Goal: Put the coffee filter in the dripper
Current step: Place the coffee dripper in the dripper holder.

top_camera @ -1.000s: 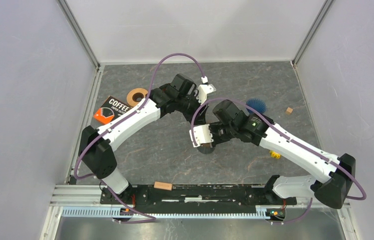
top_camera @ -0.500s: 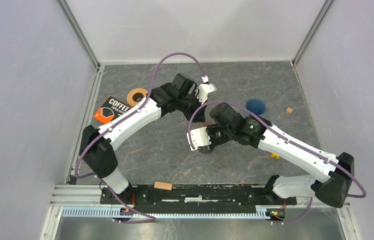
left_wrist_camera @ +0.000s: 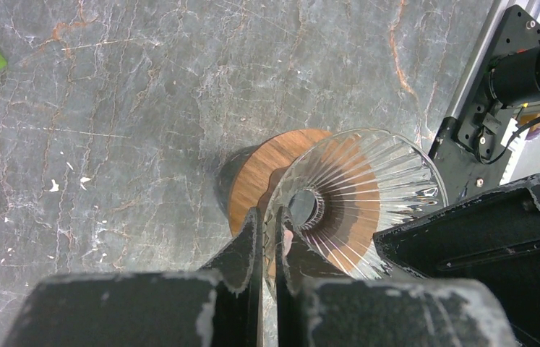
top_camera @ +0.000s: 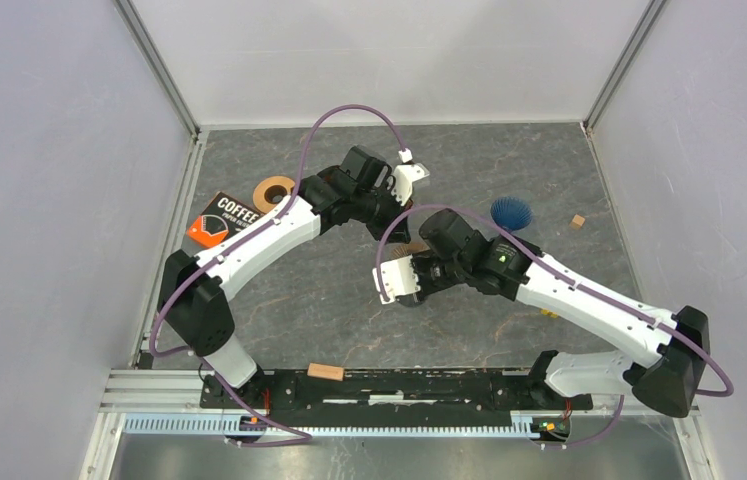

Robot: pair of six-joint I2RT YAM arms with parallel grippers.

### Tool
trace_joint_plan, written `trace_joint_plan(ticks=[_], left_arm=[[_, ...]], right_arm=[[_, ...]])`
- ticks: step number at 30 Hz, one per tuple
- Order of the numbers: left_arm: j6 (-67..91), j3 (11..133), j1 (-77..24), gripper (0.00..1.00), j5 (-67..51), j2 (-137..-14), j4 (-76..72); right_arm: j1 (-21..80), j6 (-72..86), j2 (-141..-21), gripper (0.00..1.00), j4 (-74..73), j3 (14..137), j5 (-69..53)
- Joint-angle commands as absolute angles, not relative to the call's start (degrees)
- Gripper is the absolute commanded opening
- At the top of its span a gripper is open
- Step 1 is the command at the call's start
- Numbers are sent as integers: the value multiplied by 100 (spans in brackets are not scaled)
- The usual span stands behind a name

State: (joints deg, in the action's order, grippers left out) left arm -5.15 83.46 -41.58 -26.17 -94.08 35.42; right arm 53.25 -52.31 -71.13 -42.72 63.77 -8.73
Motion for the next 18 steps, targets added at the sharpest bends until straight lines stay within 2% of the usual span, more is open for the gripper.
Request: trace_joint_plan(ticks=[1, 18], left_arm=[[-805, 8306, -4231, 2, -2610, -9667, 3903], [-947, 8389, -4420, 2, -2417, -10010, 4200]], right_arm=[[5224, -5240, -7132, 0, -4639, 6087, -670], [4925, -5255, -7094, 0, -4384, 5607, -1137]])
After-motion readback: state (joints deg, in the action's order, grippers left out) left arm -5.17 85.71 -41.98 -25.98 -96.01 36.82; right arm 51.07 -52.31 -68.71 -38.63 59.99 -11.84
